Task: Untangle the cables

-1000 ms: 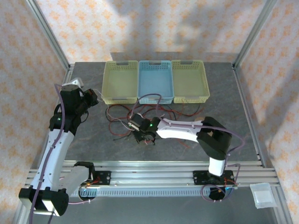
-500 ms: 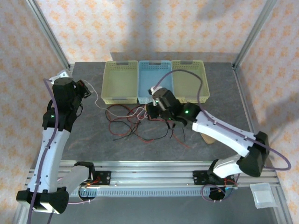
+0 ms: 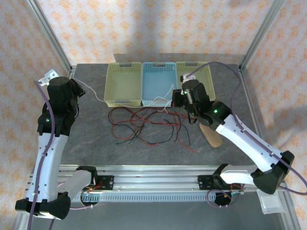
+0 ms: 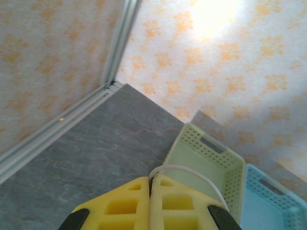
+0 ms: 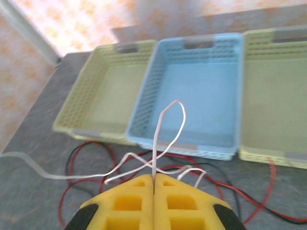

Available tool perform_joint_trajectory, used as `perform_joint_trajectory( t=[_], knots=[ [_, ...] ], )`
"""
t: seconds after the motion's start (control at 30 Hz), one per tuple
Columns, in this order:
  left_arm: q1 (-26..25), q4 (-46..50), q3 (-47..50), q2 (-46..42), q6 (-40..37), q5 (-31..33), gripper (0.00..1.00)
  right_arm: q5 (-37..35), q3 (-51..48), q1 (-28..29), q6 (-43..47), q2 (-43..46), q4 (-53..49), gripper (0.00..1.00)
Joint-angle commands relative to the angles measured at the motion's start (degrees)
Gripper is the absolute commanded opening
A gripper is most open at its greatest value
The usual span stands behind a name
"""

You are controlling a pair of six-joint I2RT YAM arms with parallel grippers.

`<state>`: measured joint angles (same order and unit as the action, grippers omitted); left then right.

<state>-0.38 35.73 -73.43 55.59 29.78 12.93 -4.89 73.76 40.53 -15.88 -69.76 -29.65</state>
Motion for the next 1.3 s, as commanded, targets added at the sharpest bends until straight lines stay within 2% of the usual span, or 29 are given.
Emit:
perform_joint_trajectory(
  t=[0.0,0.13,0.4,0.5,0.63,0.7,0.87,1.0,1.27],
  knots=[
    [0.0,4.6,-1.1,-0.7,1.6,7.3,0.00,-7.5,-1.7,-3.5,-4.3,0.7,-3.4,0.00],
    [0.9,6.6,-1.2,-1.2,3.3,11.4,0.00,-8.8,-5.2,-8.1,-6.7,0.4,-3.8,0.00],
    [3.3,6.6,-1.9,-2.1,2.7,9.7,0.00,-9.1,-11.5,-13.8,-8.5,1.9,-3.1,0.00],
    [3.4,4.8,-3.8,-2.3,1.0,5.5,0.00,-7.7,-11.5,-14.0,-6.9,4.5,-1.6,0.00],
    [3.4,2.5,-12.0,0.5,-1.1,-8.7,0.00,1.7,-12.6,-14.0,-2.1,9.5,5.8,0.00],
    [3.4,2.3,-17.2,2.7,-1.4,-13.7,0.00,4.9,-12.8,-14.0,-1.0,11.3,8.5,0.00],
    [3.4,3.6,-30.0,9.4,-1.7,-17.5,0.00,10.6,-13.2,-14.0,0.7,13.4,12.0,0.00],
    [3.4,0.4,-36.7,14.0,-0.2,-20.9,0.00,14.1,-13.5,-14.0,1.3,14.0,14.8,0.00],
    [3.4,-7.4,-51.6,25.5,5.6,-28.2,0.00,15.6,-10.4,-14.0,1.4,13.9,16.4,0.00]
  ],
)
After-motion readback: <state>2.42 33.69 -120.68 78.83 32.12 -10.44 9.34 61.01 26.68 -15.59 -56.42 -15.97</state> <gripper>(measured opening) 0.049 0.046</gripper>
